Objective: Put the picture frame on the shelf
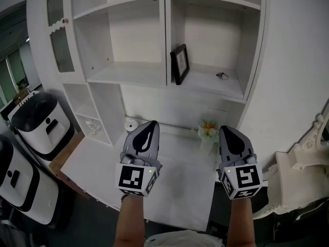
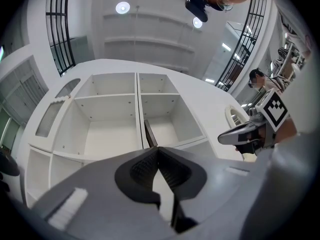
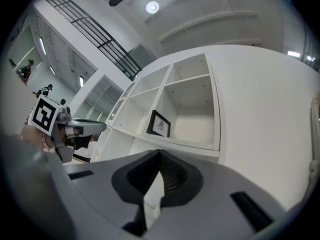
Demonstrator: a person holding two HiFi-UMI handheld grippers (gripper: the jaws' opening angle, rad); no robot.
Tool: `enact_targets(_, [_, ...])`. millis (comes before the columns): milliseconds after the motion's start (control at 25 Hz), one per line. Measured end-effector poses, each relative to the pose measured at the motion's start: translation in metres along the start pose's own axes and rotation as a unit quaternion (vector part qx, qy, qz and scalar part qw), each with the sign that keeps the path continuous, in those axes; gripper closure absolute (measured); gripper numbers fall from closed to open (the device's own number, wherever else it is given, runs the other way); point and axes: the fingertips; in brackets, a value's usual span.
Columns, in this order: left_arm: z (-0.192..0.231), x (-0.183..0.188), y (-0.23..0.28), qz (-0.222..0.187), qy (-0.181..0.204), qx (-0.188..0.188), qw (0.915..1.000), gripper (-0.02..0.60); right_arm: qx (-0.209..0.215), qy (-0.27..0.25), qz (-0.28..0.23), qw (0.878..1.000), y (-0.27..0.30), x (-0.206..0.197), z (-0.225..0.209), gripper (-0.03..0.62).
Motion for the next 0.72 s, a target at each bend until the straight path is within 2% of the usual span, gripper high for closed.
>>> enact_targets(480, [-0.002, 0.003, 0.005, 0.015, 0.017, -0.009, 0.9997, 0.571, 0.01, -0.009, 0.0, 1.0, 0.005, 0.002, 0.006, 0.585])
enact_targets(720, [-0.003, 0.0, 0.011, 0.036, 0.042, -0.015, 0.9984, 0.571, 0.01, -0.016, -0.002, 1.0, 0.008, 0.008, 0.001, 0.585])
Point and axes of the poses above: the fingertips, and each gripper's own axes: y forward along the fingers, z to its left, x out of its top, and after that the axes turned 6 degrees about -z, right-handed
